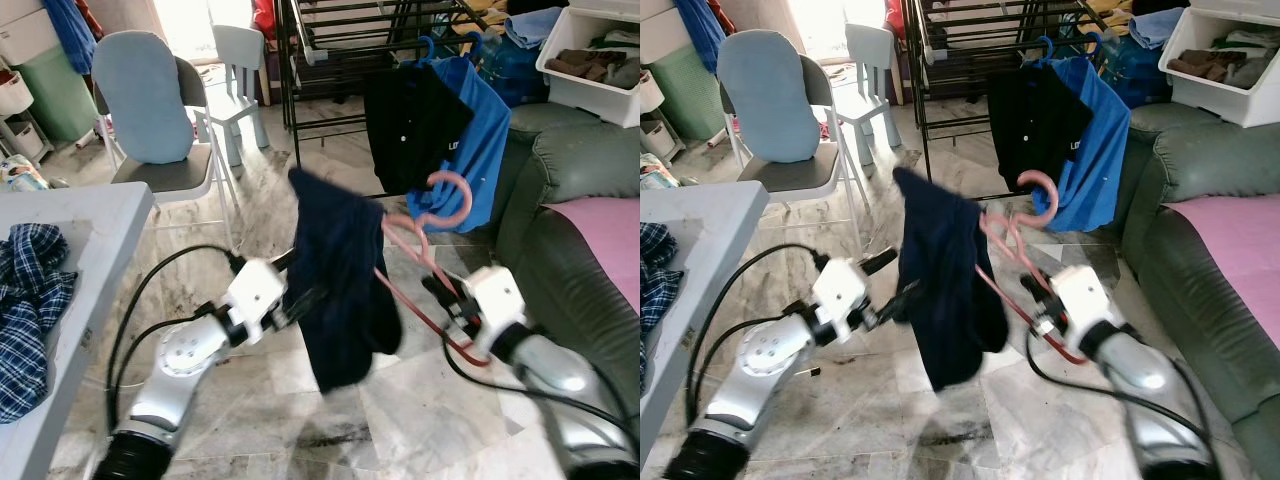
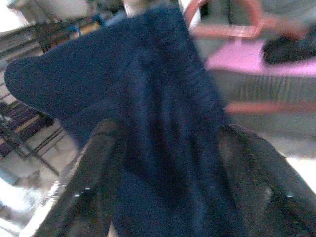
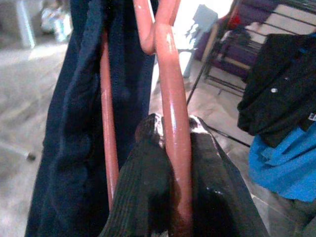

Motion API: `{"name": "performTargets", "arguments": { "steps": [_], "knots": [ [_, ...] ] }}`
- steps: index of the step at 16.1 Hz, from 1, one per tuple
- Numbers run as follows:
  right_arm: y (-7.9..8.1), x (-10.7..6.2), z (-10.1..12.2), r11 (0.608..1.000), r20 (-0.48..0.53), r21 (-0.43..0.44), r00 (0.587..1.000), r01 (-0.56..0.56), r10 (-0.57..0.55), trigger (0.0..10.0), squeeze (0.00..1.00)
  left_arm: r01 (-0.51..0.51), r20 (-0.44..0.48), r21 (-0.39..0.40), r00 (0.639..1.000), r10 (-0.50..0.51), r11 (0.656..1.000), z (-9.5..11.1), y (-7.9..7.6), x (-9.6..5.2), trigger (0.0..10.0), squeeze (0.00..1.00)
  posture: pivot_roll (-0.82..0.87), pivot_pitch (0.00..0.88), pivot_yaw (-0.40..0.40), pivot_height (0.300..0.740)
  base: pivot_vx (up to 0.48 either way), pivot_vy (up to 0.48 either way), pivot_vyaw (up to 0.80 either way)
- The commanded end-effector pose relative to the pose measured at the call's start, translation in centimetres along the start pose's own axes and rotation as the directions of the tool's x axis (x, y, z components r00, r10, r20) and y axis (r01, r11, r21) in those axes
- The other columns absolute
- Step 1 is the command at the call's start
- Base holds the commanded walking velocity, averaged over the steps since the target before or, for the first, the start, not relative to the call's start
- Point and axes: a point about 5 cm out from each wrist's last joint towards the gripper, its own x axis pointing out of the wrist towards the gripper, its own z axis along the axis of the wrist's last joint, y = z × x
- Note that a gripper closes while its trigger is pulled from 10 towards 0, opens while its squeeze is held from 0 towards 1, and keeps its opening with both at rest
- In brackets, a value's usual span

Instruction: Hang hanger

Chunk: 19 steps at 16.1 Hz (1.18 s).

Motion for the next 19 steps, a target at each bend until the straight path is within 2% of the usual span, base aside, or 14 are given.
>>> {"name": "performTargets", "arguments": {
  "steps": [1,4,8,12,14,15,16,19],
  "knots": [
    [0.3,0.2,1.1,0.998,0.052,-0.042,0.997,-0.055,0.057,10.0,0.00,0.031,-0.012,0.031,0.999,-0.030,0.999,-0.1,0.0,0.1,10.0,1.00,-0.14,0.000,0.050,0.740,0.000,0.000,0.00],
    [0.8,-1.3,0.5,0.968,-0.019,-0.102,0.973,-0.231,0.230,10.0,0.00,0.128,-0.042,0.177,0.992,-0.122,0.976,-0.3,-0.4,0.5,10.0,1.00,-0.14,0.000,0.055,0.740,0.000,0.000,0.00],
    [1.1,-2.2,0.0,0.941,-0.051,-0.139,0.951,-0.309,0.305,10.0,0.00,0.200,-0.069,0.284,0.980,-0.188,0.938,-0.4,0.3,0.7,10.0,1.00,-0.14,0.000,0.055,0.740,0.000,0.000,0.00],
    [1.0,-2.3,-0.1,0.926,-0.072,-0.196,0.947,-0.321,0.313,10.0,0.00,0.214,-0.084,0.291,0.977,-0.198,0.933,-0.5,1.0,1.1,10.0,1.00,-0.15,0.000,0.062,0.740,0.000,0.000,0.00],
    [0.6,-2.2,-0.1,0.914,-0.073,-0.280,0.956,-0.294,0.285,10.0,0.00,0.244,-0.111,0.303,0.969,-0.221,0.921,-0.6,1.3,1.6,10.0,1.00,-0.15,0.000,0.064,0.740,0.000,0.000,0.00],
    [0.4,-2.1,0.1,0.907,-0.060,-0.322,0.962,-0.271,0.267,10.0,0.00,0.307,-0.147,0.255,0.950,-0.277,0.917,-1.0,1.1,1.7,10.0,1.00,-0.15,0.000,0.063,0.740,0.000,0.000,0.00],
    [0.3,-2.0,0.2,0.901,-0.049,-0.352,0.966,-0.253,0.252,10.0,0.00,0.347,-0.166,0.276,0.936,-0.311,0.897,-1.1,0.9,1.8,10.0,0.00,-0.15,0.000,0.062,0.740,0.000,0.000,0.00],
    [-0.1,-1.6,0.4,0.877,-0.035,-0.427,0.974,-0.218,0.225,10.0,0.00,0.363,-0.201,0.297,0.928,-0.314,0.883,-1.2,1.8,2.9,10.0,0.00,-0.15,0.000,0.065,0.740,0.000,0.000,0.00]
  ]
}}
